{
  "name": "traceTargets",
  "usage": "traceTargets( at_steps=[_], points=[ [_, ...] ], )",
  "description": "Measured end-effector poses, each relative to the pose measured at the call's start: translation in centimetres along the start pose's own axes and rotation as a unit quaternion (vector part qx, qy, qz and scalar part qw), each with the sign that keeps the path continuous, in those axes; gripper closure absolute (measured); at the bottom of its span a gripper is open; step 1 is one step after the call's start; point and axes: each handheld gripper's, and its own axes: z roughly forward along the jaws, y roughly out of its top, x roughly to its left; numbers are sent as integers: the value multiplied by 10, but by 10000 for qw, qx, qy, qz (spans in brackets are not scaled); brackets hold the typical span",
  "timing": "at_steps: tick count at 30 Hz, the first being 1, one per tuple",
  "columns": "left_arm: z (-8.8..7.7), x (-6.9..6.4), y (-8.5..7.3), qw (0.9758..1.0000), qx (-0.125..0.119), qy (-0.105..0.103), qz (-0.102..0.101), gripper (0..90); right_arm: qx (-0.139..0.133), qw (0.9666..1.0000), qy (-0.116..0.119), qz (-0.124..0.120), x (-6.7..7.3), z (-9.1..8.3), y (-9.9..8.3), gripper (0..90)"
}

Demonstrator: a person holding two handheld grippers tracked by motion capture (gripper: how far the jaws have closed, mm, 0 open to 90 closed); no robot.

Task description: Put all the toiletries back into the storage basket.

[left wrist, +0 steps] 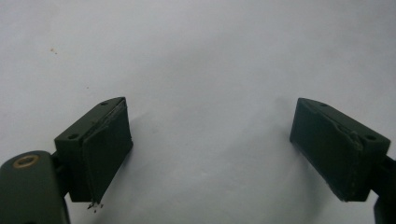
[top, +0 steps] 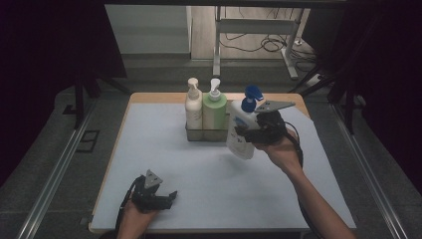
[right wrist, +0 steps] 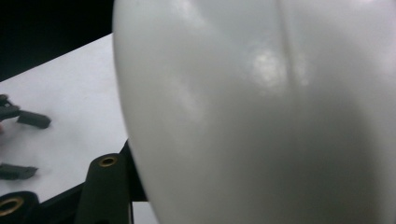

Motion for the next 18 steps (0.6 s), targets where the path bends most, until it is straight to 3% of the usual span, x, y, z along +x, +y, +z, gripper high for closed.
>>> traceTargets(
  at_steps=[18],
  points=[
    [0,0,0,10000,1,-1,-7,123,-34,9987,-473,208,-30,3,25,411]
  ],
)
